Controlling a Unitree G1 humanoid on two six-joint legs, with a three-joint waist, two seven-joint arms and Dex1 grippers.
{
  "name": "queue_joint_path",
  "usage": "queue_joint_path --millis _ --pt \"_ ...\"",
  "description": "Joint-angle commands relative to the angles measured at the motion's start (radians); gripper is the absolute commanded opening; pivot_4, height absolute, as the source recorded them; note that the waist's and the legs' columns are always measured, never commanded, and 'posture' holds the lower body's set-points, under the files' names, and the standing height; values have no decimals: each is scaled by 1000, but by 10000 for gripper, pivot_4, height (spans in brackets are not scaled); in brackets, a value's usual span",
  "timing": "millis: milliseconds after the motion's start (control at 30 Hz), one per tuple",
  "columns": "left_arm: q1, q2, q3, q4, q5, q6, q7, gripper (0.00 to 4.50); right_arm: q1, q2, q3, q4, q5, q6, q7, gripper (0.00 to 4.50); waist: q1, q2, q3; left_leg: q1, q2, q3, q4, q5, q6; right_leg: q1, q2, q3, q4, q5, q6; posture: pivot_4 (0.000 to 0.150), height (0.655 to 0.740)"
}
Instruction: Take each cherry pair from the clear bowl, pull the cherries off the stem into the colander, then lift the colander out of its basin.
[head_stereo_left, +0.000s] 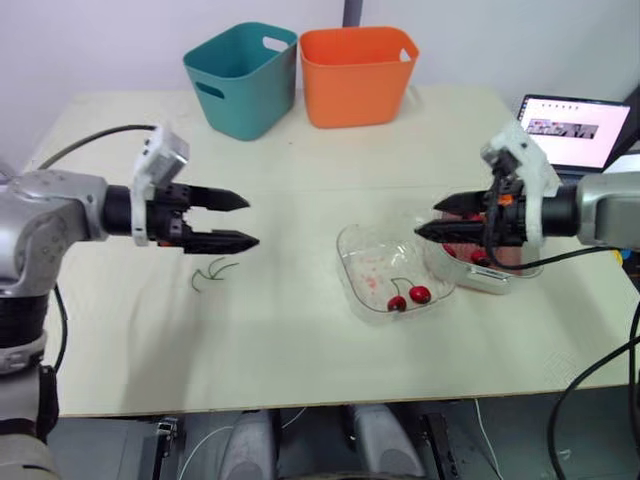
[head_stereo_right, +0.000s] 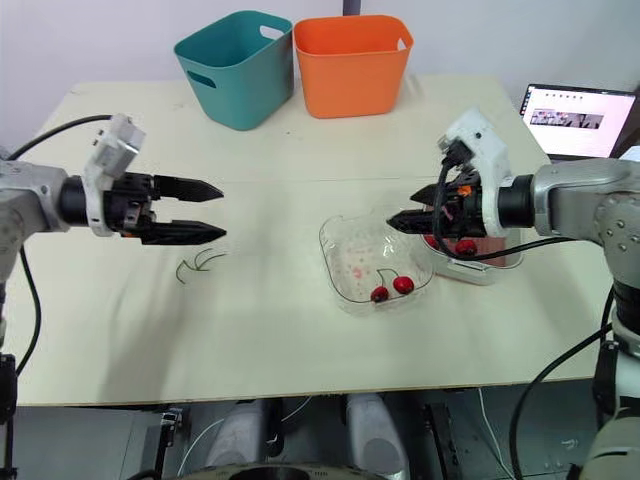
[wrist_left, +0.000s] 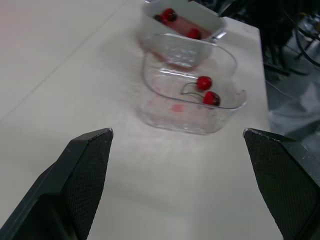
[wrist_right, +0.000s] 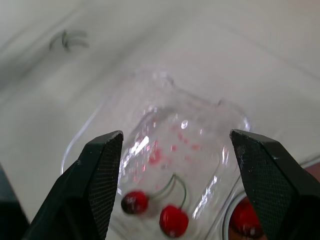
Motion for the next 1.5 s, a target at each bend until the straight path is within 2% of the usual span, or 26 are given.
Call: queue_joint_path --millis 33,200,400,467,667,900,1133,1500 --pt "-9 2 -34 -100 -20 -21 -25 43821 -91 -3 134 25 -59 17 22 36514 -3 0 0 0 0 1 1 0 0 0 0 1 0 0 0 1500 7400" --pt "9 -24 -61 -162 -36 -30 -20 43821 -237 31 334 77 -104 53 104 36514 1 0 0 0 0 0 1 0 0 0 0 1 0 0 0 1500 7400" --pt "18 -63 -58 -211 -61 -17 32 43821 -369 -13 630 125 -312 -117 285 36514 4 0 0 -2 -1 0 1 0 0 -1 0 0 0 0 0 1500 7400" --pt "26 -68 -51 -223 -73 -11 49 43821 -422 -28 737 136 -391 -162 368 36514 4 0 0 -5 -1 0 2 0 0 -4 -1 0 0 0 0 1500 7400" --pt "50 -86 -39 -250 -100 -3 110 43821 -603 -21 941 183 -501 -150 604 36514 3 0 0 -14 -1 1 6 0 0 -18 1 1 12 1 1 1500 7400" --pt "64 -101 -44 -260 -111 -11 155 43821 -594 8 1017 146 -578 -141 661 36514 2 0 0 -13 0 -1 8 1 -2 -17 2 1 13 1 0 1500 7400" --pt "73 -114 -48 -268 -117 -15 176 43821 -543 82 1044 192 -654 -137 609 36514 3 0 0 -14 0 -1 8 2 -2 -17 2 1 13 1 0 1500 7400" --pt "80 -53 -72 -266 -77 -40 140 43821 -510 129 1077 209 -732 -159 594 36514 3 0 0 -14 0 -1 9 2 -2 -17 2 1 14 2 0 1500 7400"
